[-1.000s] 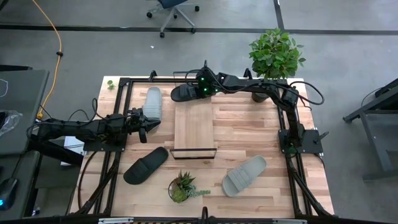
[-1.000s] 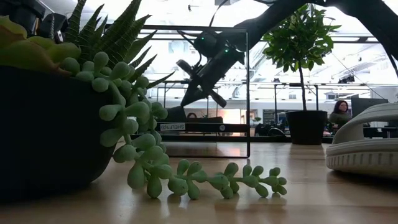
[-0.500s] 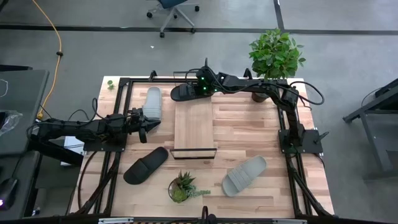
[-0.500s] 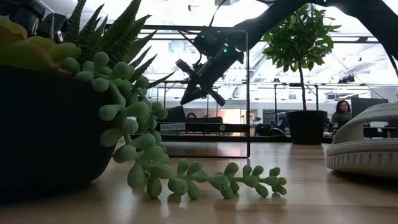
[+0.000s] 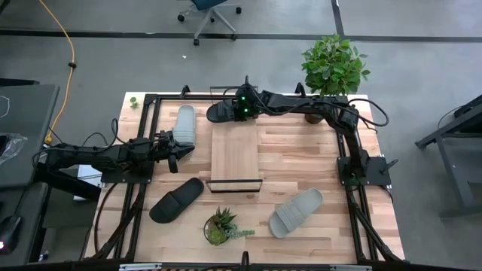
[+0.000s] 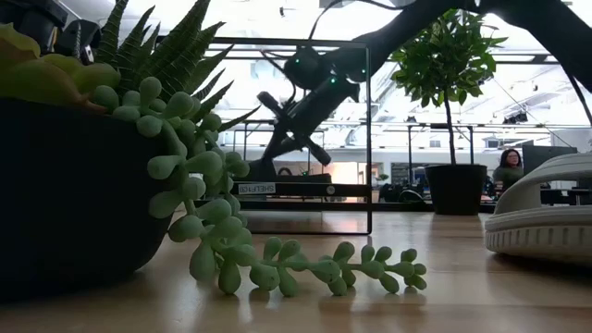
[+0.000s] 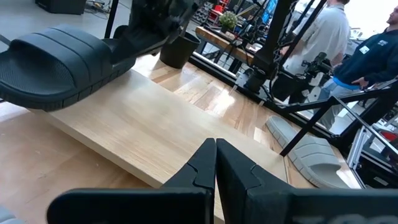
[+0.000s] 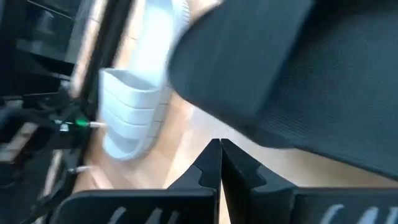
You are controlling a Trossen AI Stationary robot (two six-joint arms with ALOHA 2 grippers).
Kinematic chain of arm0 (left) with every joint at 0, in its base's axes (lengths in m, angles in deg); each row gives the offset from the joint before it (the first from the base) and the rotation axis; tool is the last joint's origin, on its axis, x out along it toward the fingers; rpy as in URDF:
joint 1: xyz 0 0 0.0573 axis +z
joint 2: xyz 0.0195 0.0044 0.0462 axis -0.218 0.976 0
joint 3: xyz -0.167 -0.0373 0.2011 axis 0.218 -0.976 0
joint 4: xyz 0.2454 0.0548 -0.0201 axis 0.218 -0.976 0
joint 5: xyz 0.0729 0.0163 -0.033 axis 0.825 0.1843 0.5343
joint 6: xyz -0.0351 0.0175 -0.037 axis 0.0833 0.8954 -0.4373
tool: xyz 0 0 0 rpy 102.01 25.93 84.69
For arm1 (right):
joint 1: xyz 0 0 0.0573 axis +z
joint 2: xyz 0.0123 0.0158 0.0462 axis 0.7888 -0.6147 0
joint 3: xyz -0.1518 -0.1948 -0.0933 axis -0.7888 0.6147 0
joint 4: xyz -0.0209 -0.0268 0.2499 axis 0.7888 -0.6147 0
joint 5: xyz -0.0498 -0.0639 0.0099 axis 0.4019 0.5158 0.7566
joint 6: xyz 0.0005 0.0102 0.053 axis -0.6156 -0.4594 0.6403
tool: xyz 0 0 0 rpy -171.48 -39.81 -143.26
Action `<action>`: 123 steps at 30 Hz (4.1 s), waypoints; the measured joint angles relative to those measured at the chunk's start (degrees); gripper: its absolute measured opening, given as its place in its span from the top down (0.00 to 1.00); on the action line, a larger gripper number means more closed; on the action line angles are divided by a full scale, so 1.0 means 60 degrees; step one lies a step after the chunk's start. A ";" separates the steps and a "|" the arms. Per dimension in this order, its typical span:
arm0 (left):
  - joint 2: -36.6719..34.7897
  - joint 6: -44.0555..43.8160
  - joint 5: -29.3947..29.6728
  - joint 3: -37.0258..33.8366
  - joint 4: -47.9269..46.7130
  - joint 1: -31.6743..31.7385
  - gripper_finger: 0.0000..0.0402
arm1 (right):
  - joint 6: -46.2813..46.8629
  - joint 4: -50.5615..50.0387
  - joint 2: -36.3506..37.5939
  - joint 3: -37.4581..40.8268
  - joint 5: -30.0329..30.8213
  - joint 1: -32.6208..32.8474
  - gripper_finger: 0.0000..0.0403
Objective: Pick and place slides into the shelf
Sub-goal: Put the right black slipper slide on the shelf, then put the black slipper slide on the shelf
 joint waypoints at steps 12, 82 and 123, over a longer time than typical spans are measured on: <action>-0.0004 -0.0076 -0.0200 0.0000 -0.0028 0.0000 1.00 | -0.0110 0.0494 -0.0060 0.0000 0.0725 0.0055 1.00; 0.1734 -0.0300 -0.5581 0.6564 -0.6900 -0.0007 1.00 | -0.5272 -0.4125 0.2854 -0.0007 -0.5580 0.1773 1.00; 0.6102 0.0788 -0.4918 0.6564 -0.8452 -0.4065 1.00 | -0.5431 -0.4510 0.2854 -0.0007 -0.5015 0.1817 1.00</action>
